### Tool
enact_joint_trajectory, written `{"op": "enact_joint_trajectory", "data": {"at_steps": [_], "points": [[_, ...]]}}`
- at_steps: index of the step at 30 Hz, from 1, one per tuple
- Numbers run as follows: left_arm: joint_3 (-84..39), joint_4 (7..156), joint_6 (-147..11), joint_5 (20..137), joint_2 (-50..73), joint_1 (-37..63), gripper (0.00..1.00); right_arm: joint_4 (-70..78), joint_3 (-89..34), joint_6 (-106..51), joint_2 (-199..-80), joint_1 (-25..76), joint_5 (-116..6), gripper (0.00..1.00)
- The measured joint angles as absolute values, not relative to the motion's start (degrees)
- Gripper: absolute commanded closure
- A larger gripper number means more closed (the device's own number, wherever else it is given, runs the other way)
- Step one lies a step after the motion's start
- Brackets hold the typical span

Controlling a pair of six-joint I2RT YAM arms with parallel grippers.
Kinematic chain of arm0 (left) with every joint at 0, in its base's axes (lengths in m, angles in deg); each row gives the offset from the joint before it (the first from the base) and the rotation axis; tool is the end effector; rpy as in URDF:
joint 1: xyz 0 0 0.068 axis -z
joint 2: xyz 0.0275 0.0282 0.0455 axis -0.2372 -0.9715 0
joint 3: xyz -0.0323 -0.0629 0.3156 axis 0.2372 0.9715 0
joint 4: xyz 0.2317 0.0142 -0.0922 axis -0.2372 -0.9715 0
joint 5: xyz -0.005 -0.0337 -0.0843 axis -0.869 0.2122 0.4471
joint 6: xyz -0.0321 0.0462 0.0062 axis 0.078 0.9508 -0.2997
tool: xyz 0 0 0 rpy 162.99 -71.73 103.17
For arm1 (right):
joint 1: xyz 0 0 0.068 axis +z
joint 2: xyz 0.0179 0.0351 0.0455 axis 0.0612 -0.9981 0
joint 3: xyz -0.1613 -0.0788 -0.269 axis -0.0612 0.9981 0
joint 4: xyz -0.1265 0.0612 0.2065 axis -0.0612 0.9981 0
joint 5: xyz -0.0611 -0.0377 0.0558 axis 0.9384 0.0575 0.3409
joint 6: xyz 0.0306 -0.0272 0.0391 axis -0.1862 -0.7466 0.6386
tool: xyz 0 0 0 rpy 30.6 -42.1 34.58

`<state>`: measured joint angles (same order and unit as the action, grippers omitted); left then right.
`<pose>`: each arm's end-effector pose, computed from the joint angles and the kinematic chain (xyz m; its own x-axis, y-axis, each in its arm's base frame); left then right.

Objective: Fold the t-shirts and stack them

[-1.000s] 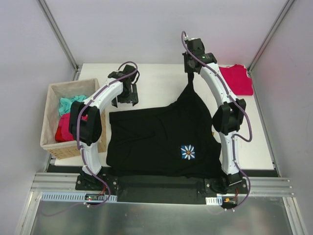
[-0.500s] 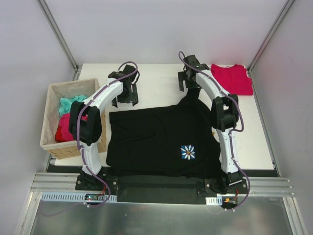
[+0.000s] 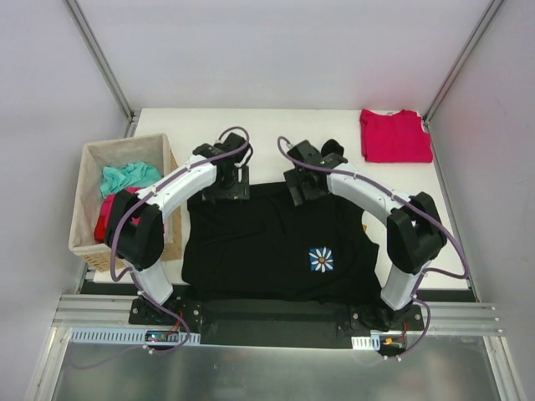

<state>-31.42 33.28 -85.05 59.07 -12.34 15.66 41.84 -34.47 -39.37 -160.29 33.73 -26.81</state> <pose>0.3177 -0.1700 0.3091 -0.8833 -0.0397 -0.4672 -0.0174 0.9985 -0.0521 0.3139 0.2214 0.3072 -0.6336 -0.5854 -0.5058 -0.4768 0.8103 -0.3407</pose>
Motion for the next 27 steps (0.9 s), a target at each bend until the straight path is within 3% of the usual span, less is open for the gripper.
{"op": "enact_joint_trajectory", "data": {"at_steps": [7,17,23,27], "points": [[-21.1,33.1,-87.7,61.0,-11.8,15.9,0.19,39.9,-21.4,-34.3,-160.4,38.2,-26.3,0.02],[-11.2,37.2,-90.4,61.0,-11.3,16.0,0.19,35.1,-13.1,-29.8,-157.0,41.4,-26.5,0.09],[-7.6,39.1,-91.5,61.3,-9.0,16.0,0.19,33.3,-10.7,-28.0,-155.4,43.2,-26.5,0.39],[-7.2,39.6,-91.7,61.3,-8.7,16.0,0.19,32.6,-10.3,-27.5,-155.5,43.5,-26.7,0.63]]}}
